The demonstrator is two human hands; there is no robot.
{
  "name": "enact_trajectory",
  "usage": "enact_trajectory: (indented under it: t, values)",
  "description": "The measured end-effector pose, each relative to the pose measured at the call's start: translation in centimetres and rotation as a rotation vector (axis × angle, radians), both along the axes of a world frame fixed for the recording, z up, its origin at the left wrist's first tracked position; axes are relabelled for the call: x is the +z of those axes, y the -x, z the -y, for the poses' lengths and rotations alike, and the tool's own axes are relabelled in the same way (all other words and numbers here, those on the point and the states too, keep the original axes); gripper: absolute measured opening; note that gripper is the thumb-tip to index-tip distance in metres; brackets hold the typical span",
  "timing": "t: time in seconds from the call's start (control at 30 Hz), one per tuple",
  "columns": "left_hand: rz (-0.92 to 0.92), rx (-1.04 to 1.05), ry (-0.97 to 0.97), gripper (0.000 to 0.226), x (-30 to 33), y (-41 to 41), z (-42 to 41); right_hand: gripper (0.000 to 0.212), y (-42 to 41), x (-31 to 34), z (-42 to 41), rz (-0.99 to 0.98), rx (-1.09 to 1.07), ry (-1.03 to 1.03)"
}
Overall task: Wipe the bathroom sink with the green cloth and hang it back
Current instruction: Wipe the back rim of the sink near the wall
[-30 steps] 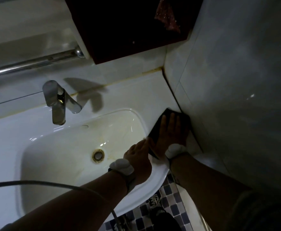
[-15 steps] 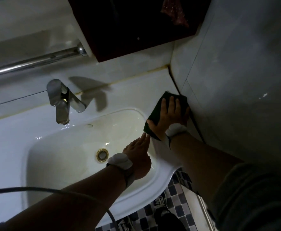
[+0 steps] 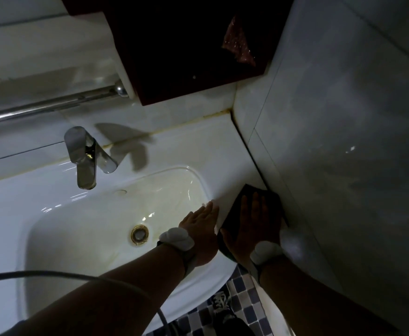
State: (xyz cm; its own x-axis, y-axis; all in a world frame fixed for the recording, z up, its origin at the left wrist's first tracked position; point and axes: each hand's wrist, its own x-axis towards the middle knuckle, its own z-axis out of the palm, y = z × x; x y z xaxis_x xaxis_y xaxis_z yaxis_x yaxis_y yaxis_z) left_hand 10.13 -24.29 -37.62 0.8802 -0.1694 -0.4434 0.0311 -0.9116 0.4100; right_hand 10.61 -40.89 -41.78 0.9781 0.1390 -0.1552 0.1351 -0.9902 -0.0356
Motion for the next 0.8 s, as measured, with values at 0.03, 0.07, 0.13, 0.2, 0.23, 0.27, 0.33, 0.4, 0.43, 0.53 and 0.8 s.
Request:
enact_trajectory:
  t: [0.03,0.07,0.13,0.2,0.23,0.27,0.33,0.4,0.43,0.53,0.8]
  values:
    - [0.007,-0.001,-0.007,0.073,0.0,-0.1,-0.1,0.101,-0.3,0.0,-0.1,-0.005,-0.001,0.006]
    - [0.016,-0.005,-0.014,0.072,0.1,-0.1,-0.1,0.102,-0.5,0.1,-0.1,-0.004,0.000,0.009]
    - [0.044,0.018,-0.008,0.070,0.3,-0.6,-0.4,0.103,-1.6,0.3,-0.8,-0.009,-0.001,-0.003]
    - [0.051,0.052,0.001,0.067,0.3,-1.4,-0.9,0.103,-3.3,0.3,-1.7,-0.001,-0.007,-0.032]
    - [0.058,0.054,-0.005,0.067,0.3,-1.6,-0.9,0.103,-4.0,0.4,-1.8,0.012,-0.007,-0.047]
    - [0.066,0.055,-0.020,0.067,0.1,-2.1,-1.3,0.103,-5.2,0.3,-2.3,0.024,0.007,-0.064]
    - [0.071,0.054,-0.036,0.069,-0.3,-2.8,-1.8,0.105,-7.3,0.2,-2.9,0.042,0.036,-0.077]
    - [0.052,0.081,-0.019,0.070,-0.6,-3.8,-2.5,0.108,-9.9,-0.3,-3.7,0.033,0.046,-0.093]
    - [0.047,0.102,-0.009,0.071,-0.7,-4.3,-2.8,0.109,-11.2,-0.5,-4.2,0.028,0.047,-0.102]
    - [0.075,0.149,-0.004,0.074,-0.2,-5.7,-3.3,0.108,-14.3,-1.0,-5.7,0.029,0.043,-0.120]
    - [0.160,0.131,-0.106,0.068,0.7,-8.7,-6.1,0.097,-20.5,-1.0,-9.2,0.078,0.038,-0.071]
